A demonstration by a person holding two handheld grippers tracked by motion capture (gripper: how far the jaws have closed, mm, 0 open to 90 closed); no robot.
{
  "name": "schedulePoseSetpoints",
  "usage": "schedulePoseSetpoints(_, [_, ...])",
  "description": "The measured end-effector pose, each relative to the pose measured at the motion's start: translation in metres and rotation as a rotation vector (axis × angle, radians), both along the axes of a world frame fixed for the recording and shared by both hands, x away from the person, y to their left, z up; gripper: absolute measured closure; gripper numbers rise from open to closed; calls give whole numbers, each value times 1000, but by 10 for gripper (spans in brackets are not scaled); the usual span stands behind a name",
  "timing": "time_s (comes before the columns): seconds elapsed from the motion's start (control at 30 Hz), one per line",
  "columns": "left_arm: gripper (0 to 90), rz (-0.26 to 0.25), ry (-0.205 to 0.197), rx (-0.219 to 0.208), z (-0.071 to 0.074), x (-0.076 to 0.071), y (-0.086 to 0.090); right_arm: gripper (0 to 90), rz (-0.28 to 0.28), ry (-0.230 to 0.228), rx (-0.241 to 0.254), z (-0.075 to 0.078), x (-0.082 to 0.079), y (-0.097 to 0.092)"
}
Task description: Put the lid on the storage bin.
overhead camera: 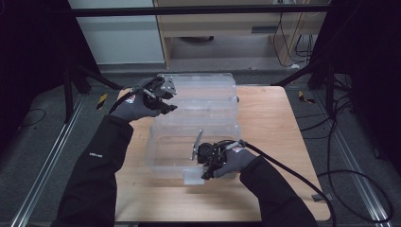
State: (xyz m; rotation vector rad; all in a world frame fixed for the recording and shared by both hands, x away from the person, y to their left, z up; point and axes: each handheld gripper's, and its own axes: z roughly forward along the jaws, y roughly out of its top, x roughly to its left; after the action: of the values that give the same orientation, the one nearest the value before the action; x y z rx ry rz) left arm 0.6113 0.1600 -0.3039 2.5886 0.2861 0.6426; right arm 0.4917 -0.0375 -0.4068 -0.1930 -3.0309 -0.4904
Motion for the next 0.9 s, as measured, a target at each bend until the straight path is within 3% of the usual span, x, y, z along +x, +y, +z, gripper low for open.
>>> schedulePoseSetpoints(0.27, [691, -24, 16, 18, -9, 1, -4, 631, -3, 2, -1, 0, 0, 0])
schedulePoseSetpoints(0.9, [704, -53, -17, 39, -11, 0, -14, 631, -6, 1, -2, 0, 0, 0])
